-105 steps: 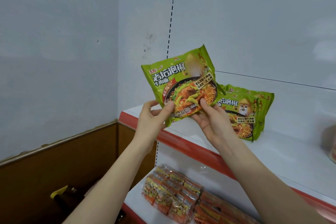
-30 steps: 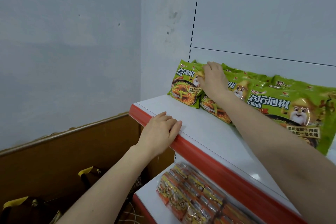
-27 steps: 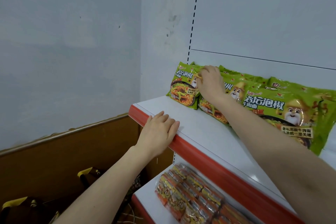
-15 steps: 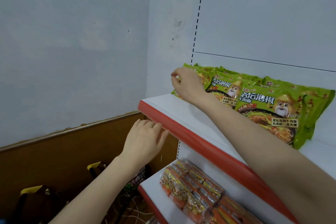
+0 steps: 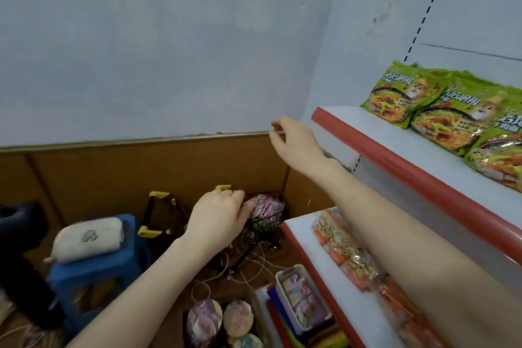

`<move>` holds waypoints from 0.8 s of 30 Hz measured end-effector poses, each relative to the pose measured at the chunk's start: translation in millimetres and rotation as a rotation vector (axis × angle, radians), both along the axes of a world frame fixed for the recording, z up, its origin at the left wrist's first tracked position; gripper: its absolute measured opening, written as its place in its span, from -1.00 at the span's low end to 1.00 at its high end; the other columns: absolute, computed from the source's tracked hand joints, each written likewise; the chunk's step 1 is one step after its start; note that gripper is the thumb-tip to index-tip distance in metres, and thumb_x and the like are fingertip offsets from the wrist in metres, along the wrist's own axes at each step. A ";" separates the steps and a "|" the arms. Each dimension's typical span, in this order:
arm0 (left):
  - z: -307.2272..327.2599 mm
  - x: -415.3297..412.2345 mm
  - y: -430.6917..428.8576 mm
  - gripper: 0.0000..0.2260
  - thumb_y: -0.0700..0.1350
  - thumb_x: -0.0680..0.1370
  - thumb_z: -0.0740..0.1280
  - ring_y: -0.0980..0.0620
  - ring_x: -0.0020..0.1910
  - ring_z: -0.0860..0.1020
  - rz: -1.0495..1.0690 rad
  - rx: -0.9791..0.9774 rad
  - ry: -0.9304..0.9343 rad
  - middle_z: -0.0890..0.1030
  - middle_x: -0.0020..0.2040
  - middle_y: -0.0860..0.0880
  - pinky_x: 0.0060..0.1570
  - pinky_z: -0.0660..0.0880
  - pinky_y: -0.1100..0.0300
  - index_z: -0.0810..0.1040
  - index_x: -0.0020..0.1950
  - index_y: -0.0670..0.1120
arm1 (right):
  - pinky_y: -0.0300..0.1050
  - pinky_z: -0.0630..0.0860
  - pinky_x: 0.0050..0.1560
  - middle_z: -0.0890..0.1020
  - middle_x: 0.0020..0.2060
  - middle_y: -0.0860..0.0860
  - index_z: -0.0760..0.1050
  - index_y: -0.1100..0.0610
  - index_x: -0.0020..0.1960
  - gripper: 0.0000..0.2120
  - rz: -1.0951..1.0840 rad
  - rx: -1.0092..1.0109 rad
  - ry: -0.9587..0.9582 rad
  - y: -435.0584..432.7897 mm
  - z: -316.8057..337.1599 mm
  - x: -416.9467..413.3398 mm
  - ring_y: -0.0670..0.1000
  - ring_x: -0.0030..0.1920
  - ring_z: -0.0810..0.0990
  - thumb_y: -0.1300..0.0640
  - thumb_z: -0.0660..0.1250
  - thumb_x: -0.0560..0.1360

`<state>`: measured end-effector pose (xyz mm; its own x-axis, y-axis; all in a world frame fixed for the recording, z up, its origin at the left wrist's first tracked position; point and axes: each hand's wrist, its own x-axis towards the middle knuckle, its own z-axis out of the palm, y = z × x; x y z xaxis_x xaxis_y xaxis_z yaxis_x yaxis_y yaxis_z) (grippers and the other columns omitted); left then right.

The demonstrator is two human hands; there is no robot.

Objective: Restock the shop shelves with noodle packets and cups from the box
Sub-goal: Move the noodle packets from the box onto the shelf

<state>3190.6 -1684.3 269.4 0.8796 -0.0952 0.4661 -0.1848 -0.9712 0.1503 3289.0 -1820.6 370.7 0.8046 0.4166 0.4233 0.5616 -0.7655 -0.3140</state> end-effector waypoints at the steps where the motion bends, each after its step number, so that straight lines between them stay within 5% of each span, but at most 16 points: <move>1: -9.8 -10.2 8.3 -0.57 0.11 0.56 0.07 -0.01 -0.33 0.60 0.007 -0.019 0.012 0.64 -0.31 -0.02 -0.38 0.57 0.12 0.63 -0.12 -0.13 | -0.06 0.40 0.18 0.55 0.19 0.16 0.41 0.23 0.27 -0.69 0.008 -0.009 0.023 7.0 -11.3 -7.4 0.12 0.21 0.50 0.15 0.15 0.57; 6: -67.1 -55.6 34.1 -0.69 0.03 0.60 0.16 -0.11 -0.16 0.58 0.050 -0.099 0.132 0.62 -0.19 -0.11 -0.27 0.43 0.13 0.57 0.02 -0.17 | -0.08 0.40 0.16 0.53 0.21 0.13 0.39 0.22 0.29 -0.68 0.013 -0.069 0.153 26.9 -79.5 -37.3 0.10 0.22 0.48 0.14 0.14 0.58; 24: -311.0 -108.8 14.8 -0.74 -0.04 0.60 0.13 -0.22 0.06 0.53 0.207 -0.065 0.807 0.58 0.04 -0.20 -0.10 0.45 0.03 0.47 0.09 -0.19 | 0.05 0.50 0.03 0.56 0.10 0.24 0.40 0.27 0.22 -0.73 -0.068 -0.302 0.666 -28.0 -388.9 -55.8 0.24 0.10 0.53 0.19 0.16 0.56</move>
<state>3081.8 -1669.4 -41.6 0.9424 0.1104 -0.3159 0.1849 -0.9586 0.2168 3233.2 -1848.6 -18.2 0.8792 0.3780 -0.2899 0.2737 -0.8989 -0.3421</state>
